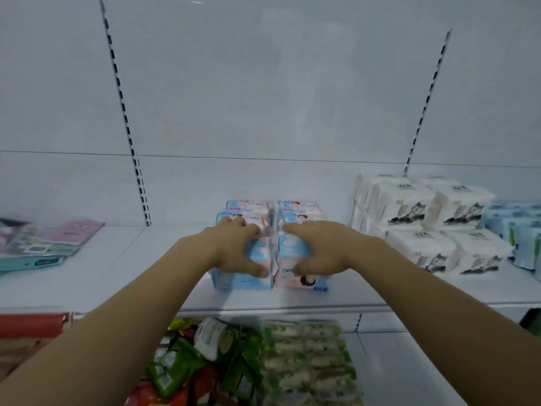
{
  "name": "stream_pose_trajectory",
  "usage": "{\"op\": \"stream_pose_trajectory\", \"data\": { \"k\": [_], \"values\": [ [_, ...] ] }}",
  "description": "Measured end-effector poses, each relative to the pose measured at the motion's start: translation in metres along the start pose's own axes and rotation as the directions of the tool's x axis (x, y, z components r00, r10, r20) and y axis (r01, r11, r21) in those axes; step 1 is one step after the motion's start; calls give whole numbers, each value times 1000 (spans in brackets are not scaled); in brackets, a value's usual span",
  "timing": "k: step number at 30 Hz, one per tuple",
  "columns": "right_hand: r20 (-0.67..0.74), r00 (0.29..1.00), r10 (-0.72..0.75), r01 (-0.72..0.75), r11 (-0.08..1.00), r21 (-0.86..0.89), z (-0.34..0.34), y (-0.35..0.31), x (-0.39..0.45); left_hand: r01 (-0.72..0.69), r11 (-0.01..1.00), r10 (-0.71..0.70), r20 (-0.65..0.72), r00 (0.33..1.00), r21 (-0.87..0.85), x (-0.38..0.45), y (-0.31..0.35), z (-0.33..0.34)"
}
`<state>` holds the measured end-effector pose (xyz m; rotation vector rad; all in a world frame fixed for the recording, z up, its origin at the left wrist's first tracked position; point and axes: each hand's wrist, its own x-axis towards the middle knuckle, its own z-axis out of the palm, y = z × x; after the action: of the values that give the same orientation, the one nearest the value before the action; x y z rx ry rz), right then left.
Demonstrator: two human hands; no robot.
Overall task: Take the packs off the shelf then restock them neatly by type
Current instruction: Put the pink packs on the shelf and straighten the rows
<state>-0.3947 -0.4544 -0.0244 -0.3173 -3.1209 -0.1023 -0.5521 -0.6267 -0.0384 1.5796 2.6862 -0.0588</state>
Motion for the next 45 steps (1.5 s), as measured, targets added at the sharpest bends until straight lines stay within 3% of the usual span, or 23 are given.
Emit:
{"op": "stream_pose_trajectory", "data": {
  "k": [2, 3, 5, 7, 9, 11, 13, 15, 19, 25, 29, 34, 37, 40, 45],
  "values": [
    [-119, 993, -10, 20, 996, 84, -5, 10, -5, 1, 999, -5, -138, 990, -34, -3, 9, -7],
    [-185, 983, 18, 22, 976, 216, -9, 17, -11, -26, 995, 4, -234, 972, -91, -4, 15, -10],
    [-272, 955, 119, 53, 833, 551, -15, 27, -24, -115, 952, -4, -385, 923, -284, -5, 30, -15],
    [-309, 933, 184, 125, 639, 759, -15, 31, -36, -213, 851, 7, -395, 919, -480, -4, 47, -18],
    [-331, 916, 226, 189, 485, 854, -9, 33, -43, -238, 764, 46, -317, 947, -600, -1, 65, -18],
    [-317, 916, 244, 187, 437, 880, 0, 39, -48, -234, 745, 56, -292, 955, -624, 3, 74, -17],
    [-298, 928, 222, 131, 555, 821, 5, 52, -56, -240, 789, 61, -315, 947, -566, 6, 78, -18],
    [-320, 932, 174, 104, 714, 692, 5, 63, -62, -246, 881, 111, -327, 938, -405, 9, 79, -21],
    [-348, 937, 15, 159, 870, 466, 9, 61, -57, -251, 962, 207, -317, 926, -106, 19, 88, -22],
    [-240, 971, -24, 97, 950, 297, 34, 56, -47, -162, 980, 127, -270, 955, -112, 7, 55, -12],
    [-207, 978, -1, 34, 987, 157, 24, 51, -40, -80, 996, 87, -180, 980, 44, -9, 25, -11],
    [-169, 986, -13, 15, 1000, 14, 17, 44, -36, 9, 995, -4, -44, 999, 98, -20, 5, 1],
    [-240, 970, -50, 40, 998, -46, 16, 36, -34, 7, 998, -5, -31, 999, 68, -19, 2, 8],
    [-377, 904, -202, 191, 979, -67, 19, 20, -30, -40, 997, 37, -42, 998, -65, -20, -4, 2],
    [-390, 833, -392, 397, 915, -71, 28, -11, -14, 2, 929, 2, 9, 1000, -371, -31, -23, -17]
  ]
}}
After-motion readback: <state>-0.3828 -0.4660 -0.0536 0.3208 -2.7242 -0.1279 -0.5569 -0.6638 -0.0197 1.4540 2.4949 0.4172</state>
